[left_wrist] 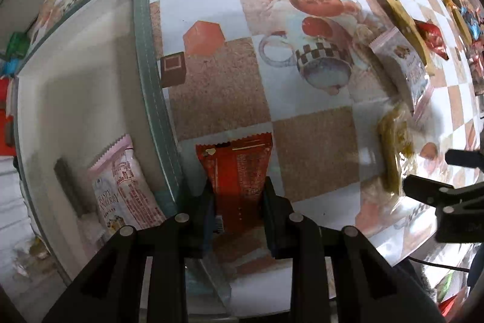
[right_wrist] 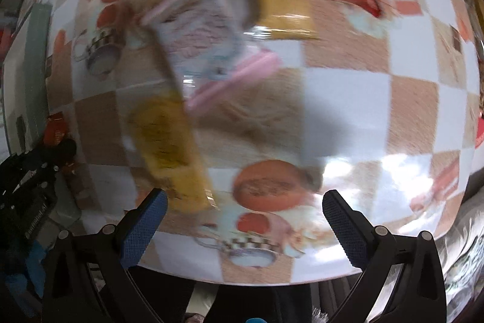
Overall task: Organize snacks
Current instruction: 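Grasp the red snack packet with the left tool while the right tool reaches the pile, then grasp the yellow Wangwang rice cracker packet with the right tool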
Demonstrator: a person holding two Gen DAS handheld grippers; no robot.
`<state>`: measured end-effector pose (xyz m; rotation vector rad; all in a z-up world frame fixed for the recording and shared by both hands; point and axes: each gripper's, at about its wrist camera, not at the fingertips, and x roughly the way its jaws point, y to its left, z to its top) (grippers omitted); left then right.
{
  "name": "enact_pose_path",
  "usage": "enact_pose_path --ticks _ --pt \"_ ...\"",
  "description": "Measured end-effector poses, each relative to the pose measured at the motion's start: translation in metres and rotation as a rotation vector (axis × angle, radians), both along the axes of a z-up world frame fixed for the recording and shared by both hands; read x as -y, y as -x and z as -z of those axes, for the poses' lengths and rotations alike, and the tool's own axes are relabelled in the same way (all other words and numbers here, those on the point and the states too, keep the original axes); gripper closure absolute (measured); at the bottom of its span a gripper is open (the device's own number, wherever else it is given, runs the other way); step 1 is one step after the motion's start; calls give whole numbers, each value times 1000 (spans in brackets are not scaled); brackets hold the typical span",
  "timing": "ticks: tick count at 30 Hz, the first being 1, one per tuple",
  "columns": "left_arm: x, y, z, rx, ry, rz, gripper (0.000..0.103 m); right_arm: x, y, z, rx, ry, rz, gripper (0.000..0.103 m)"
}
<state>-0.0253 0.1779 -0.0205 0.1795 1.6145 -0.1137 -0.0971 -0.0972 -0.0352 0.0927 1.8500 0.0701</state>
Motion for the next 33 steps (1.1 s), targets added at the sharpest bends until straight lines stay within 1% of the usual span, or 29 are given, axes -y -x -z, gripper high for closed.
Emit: enact_pose_path --ticks 5,9,10,11,12,14,15,17,20,22,25,28,30,31,33 --pt "-7 14 -3 -3 0 10 72 -19 -4 3 -1 15 -37 0" --pt "-14 16 -7 -9 -7 6 72 -24 -4 3 14 61 -71 0" --pt "-14 16 -8 -12 -4 2 72 -27 -7 4 16 65 -76 0" --pt "-17 13 -20 -15 1 0 72 -26 -14 2 15 68 -80 0" --pt "-14 12 -17 -19 7 2 72 -22 -13 2 15 73 -81 0" --pt "-5 12 -16 -26 21 21 72 -19 -39 9 10 89 -72 0" --pt "-4 14 -22 -27 25 32 72 -10 -39 9 10 91 -61 0" --pt "3 16 -22 -24 22 49 72 11 -37 10 3 91 -39 0" --pt "8 18 -22 -20 20 64 70 27 -32 11 -2 87 -46 0" --pt "8 17 -22 -24 24 60 70 28 -31 12 -5 88 -51 0" --pt "7 16 -22 -28 23 58 70 13 -21 20 4 90 -46 0" --pt "7 15 -23 -26 23 55 70 -8 -20 13 28 93 -43 0" --pt "8 13 -22 -25 26 53 70 -10 -9 12 46 93 -42 0" --pt "7 15 -22 -23 26 53 70 -10 -16 13 51 94 -41 0" --pt "7 18 -21 -20 25 54 70 -11 -12 10 64 95 -41 0"
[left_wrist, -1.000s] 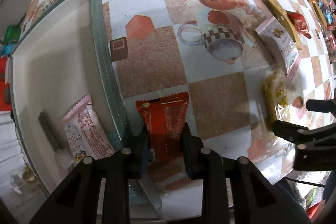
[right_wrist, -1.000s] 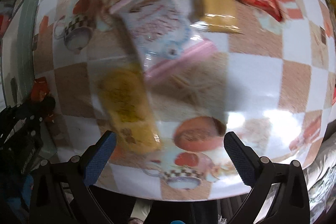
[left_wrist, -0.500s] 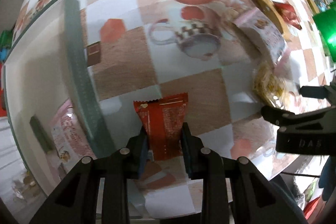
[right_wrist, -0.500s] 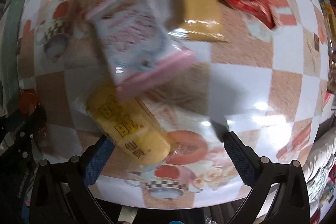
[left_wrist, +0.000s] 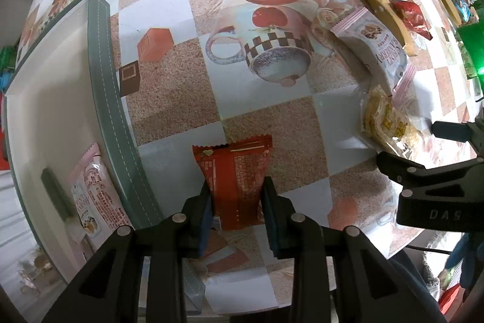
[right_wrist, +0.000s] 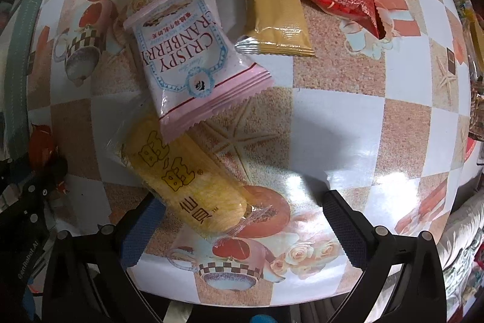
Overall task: Organize snacks
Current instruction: 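Grasp the yellow Wangwang rice cracker packet with the right tool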
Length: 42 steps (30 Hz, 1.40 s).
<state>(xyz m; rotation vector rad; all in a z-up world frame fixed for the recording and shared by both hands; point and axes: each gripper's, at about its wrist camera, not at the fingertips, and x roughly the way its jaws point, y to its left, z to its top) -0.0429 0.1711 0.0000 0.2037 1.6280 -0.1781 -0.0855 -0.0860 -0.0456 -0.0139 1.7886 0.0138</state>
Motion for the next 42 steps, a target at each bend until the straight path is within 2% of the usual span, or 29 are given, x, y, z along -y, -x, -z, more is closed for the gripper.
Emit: enact_pose_path --ticks 15,24,28,31,34,36,38,39,42 --pt "0 0 -2 1 -2 -4 69 -12 27 -2 17 4 -36 0" --pt "0 0 -1 2 -1 -9 67 -31 33 0 -19 11 -150 0" --pt "0 2 -1 0 -1 -11 67 -41 32 0 -25 14 -168 0" --pt "0 2 -1 -1 0 -14 66 -48 32 -3 -22 14 -158 8" --pt "0 3 -1 -1 0 -15 65 -57 31 -12 0 10 -180 28" --pt "-1 4 -1 -2 1 -15 65 -61 30 -17 13 7 -184 45" --pt "-1 5 -1 -3 1 -12 64 -63 29 -20 22 6 -169 51" --pt "-1 6 -1 -3 1 -11 64 -63 28 -21 27 6 -161 58" --pt "-4 9 1 -6 2 -10 64 -59 28 -24 25 -33 -106 62"
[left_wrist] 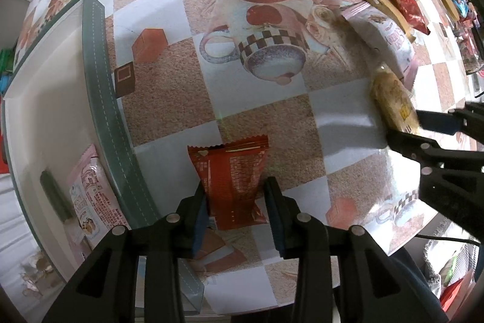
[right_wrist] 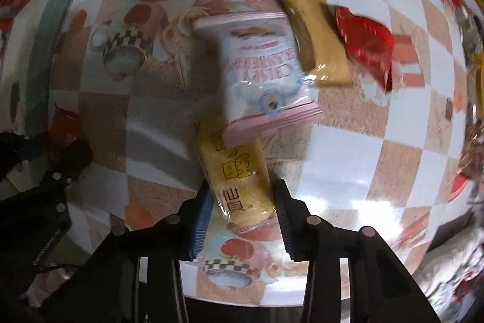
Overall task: Organize snacks
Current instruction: 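Grasp the yellow Wangwang rice cracker packet with the right tool, then carry the red packet and yellow cracker over the white tray with both tools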
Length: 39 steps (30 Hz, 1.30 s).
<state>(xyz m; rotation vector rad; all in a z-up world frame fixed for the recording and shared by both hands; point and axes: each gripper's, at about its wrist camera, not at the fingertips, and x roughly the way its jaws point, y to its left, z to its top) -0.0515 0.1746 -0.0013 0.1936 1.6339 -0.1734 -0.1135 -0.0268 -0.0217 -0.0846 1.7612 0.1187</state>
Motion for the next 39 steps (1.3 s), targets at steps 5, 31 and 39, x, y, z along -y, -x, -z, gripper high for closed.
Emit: enact_pose_path --ticks 5,31,39 --pt "0 -2 3 -17 22 -4 69 8 5 -7 -18 -80 95 64" --pt "-18 7 -44 38 95 11 70 11 -12 0 -56 -8 100 44" --pt "-22 9 -49 36 103 3 70 0 -15 2 -43 -11 80 65"
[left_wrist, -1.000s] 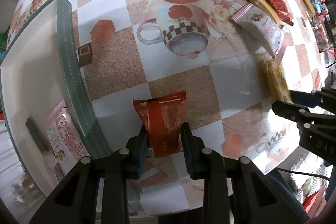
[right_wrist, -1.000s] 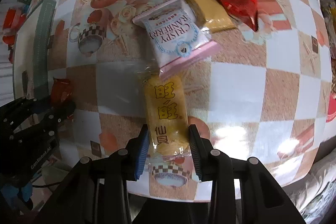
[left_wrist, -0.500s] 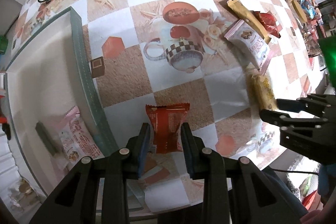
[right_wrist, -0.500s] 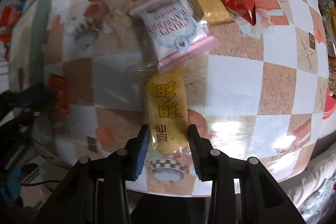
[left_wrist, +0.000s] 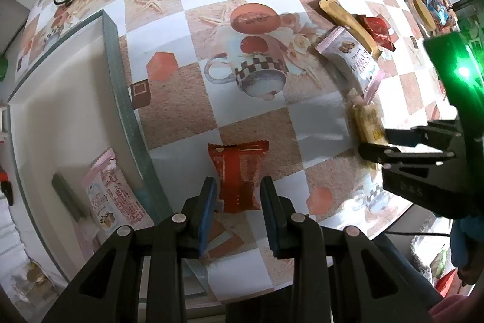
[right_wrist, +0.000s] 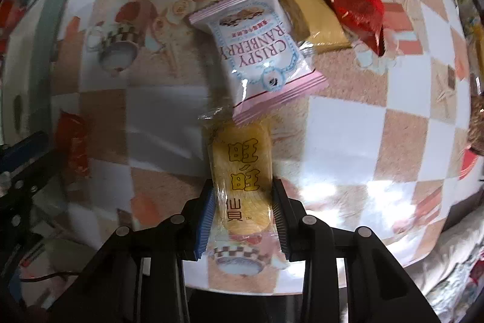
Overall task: Organize snacks
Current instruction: 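Carry the red packet and yellow cracker over the white tray with both tools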
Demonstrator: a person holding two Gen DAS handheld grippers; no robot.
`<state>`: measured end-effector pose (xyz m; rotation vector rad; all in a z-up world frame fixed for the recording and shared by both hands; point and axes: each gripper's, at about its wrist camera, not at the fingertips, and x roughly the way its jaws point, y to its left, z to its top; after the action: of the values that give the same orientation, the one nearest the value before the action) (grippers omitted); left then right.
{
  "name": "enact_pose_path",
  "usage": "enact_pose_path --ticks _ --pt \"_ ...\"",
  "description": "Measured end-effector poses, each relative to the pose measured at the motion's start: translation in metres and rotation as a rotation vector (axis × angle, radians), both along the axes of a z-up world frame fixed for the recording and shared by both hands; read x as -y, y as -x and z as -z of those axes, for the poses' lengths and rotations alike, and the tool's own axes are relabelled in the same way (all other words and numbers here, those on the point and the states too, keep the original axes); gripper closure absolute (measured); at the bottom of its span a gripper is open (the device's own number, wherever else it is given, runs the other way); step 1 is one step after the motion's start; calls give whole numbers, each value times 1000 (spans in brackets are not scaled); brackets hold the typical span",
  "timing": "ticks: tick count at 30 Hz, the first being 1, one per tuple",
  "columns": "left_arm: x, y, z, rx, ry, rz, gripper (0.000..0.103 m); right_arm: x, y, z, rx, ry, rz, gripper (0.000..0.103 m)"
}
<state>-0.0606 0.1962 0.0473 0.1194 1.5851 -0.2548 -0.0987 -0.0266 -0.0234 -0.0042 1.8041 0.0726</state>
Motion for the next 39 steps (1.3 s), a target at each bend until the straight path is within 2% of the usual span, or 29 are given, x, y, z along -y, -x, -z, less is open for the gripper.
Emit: enact_pose_path --ticks 6,8,14,18,19,20,22,26,33,39 --pt "-2 -2 16 -38 -15 -17 68 1 6 -12 9 -36 13 65" --pt "-1 -2 22 -53 -10 -23 59 4 6 -16 11 -45 18 65" --pt "0 -1 41 -95 -44 -27 54 14 24 -28 20 -60 20 65" --pt "3 -2 40 -68 -56 -18 53 16 22 -27 8 -53 29 65" --pt "3 -2 40 -65 -60 -17 55 16 22 -28 8 -55 27 65" --pt "3 -3 38 -60 -61 -16 64 16 23 -30 9 -56 25 65" --pt "7 -5 36 -60 -49 -14 74 14 25 -34 11 -61 24 65" --pt "8 -8 28 -66 -26 -15 75 14 19 -32 17 -78 22 65" --pt "0 2 4 -20 3 -24 75 4 15 -51 34 -100 20 65" --pt "-24 3 -23 18 29 -49 75 -11 4 -61 50 -105 -10 65"
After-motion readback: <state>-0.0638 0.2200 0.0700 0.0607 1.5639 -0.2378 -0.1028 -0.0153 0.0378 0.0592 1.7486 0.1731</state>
